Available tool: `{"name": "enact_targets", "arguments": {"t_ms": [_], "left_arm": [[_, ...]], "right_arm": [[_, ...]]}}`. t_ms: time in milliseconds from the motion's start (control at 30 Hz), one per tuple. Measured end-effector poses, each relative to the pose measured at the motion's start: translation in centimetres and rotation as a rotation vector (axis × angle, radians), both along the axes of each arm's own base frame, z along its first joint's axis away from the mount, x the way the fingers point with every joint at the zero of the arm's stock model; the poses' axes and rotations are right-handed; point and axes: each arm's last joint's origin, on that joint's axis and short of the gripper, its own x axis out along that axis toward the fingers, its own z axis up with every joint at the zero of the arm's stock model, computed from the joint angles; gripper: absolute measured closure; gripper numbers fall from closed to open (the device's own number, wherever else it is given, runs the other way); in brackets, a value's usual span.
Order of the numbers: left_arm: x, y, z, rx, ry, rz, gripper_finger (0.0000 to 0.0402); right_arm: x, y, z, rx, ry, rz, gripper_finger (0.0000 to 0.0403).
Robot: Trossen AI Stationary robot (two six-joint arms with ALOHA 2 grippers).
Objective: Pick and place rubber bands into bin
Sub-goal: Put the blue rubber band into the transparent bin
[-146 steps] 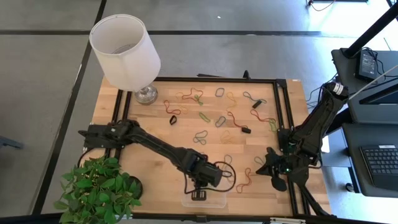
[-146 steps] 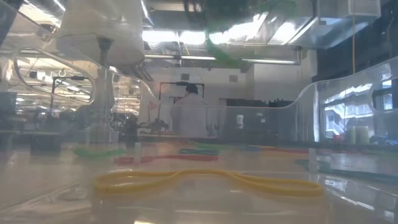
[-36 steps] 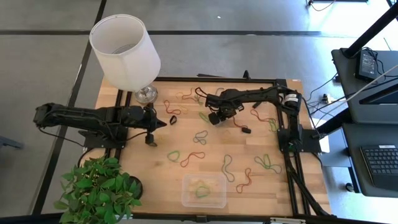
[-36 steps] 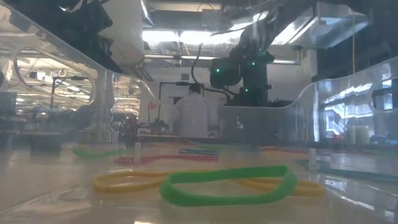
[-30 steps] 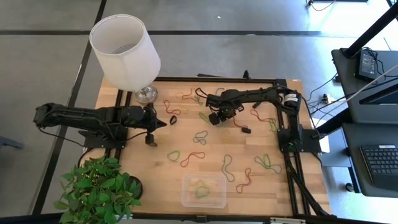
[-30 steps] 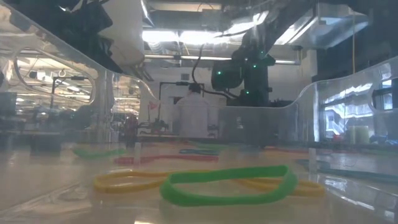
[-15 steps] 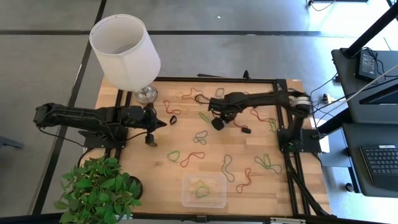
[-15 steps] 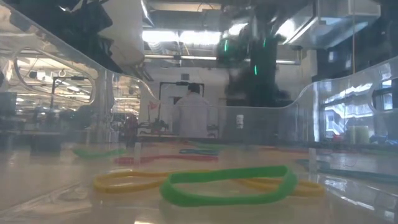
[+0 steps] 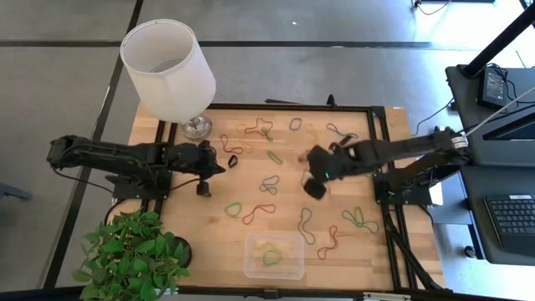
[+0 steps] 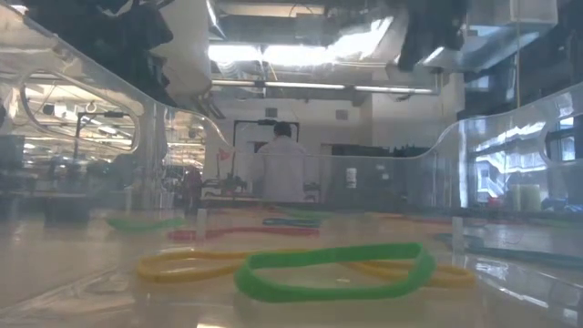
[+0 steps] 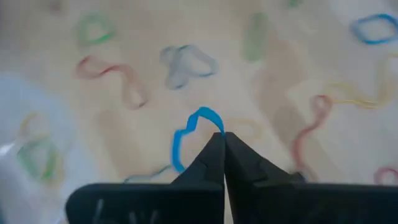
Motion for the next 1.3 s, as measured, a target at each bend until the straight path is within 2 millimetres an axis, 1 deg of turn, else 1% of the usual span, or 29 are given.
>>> {"name": "enact_targets", "arguments": {"t_ms": [167,333,500,600,633,700,800,967,1067,1200,1300], "left_arm": [[1.9,-1.1,0.7,0.002,0.084,-0.051,0.0399],[3.6,-2.2,0.7,-0.003,0.138,-0.073,0.0399],[4.7,-2.9,0.5,-0.042,0.161,-0.05,0.04],[5.2,-3.3,0.3,-0.067,0.166,-0.029,0.0399],[5.2,-3.5,0.2,-0.072,0.17,-0.023,0.0399],[5.4,-3.9,0.1,-0.081,0.178,-0.026,0.0399],[5.4,-4.6,-0.1,-0.086,0.188,-0.047,0.04],[5.3,-5.8,0.1,-0.085,0.159,-0.07,0.0399],[5.2,-6.4,0.1,-0.083,0.147,-0.064,0.04],[5.0,-7.0,0.2,-0.082,0.146,-0.082,0.0399],[5.0,-7.3,0.2,-0.094,0.144,-0.083,0.04]], "right_arm": [[0.3,4.8,0.9,0.019,-0.12,0.143,0.0403],[1.8,8.9,0.1,0.033,-0.184,0.267,0.0403],[4.3,12.4,-2.0,-0.007,-0.137,0.367,0.0403],[6.1,14.1,-3.2,-0.018,-0.101,0.429,0.0403],[6.7,14.6,-3.9,-0.012,-0.077,0.448,0.0403],[7.8,15.4,-5.4,-0.009,-0.011,0.481,0.0403],[8.6,16.4,-7.6,0.0,0.096,0.496,0.0403],[8.7,17.5,-10.6,0.025,0.211,0.46,0.0403],[8.7,17.8,-11.1,0.07,0.241,0.46,0.0398],[8.5,17.8,-11.1,0.106,0.259,0.434,0.0378],[8.1,17.7,-10.7,0.107,0.273,0.42,0.0359]]}}
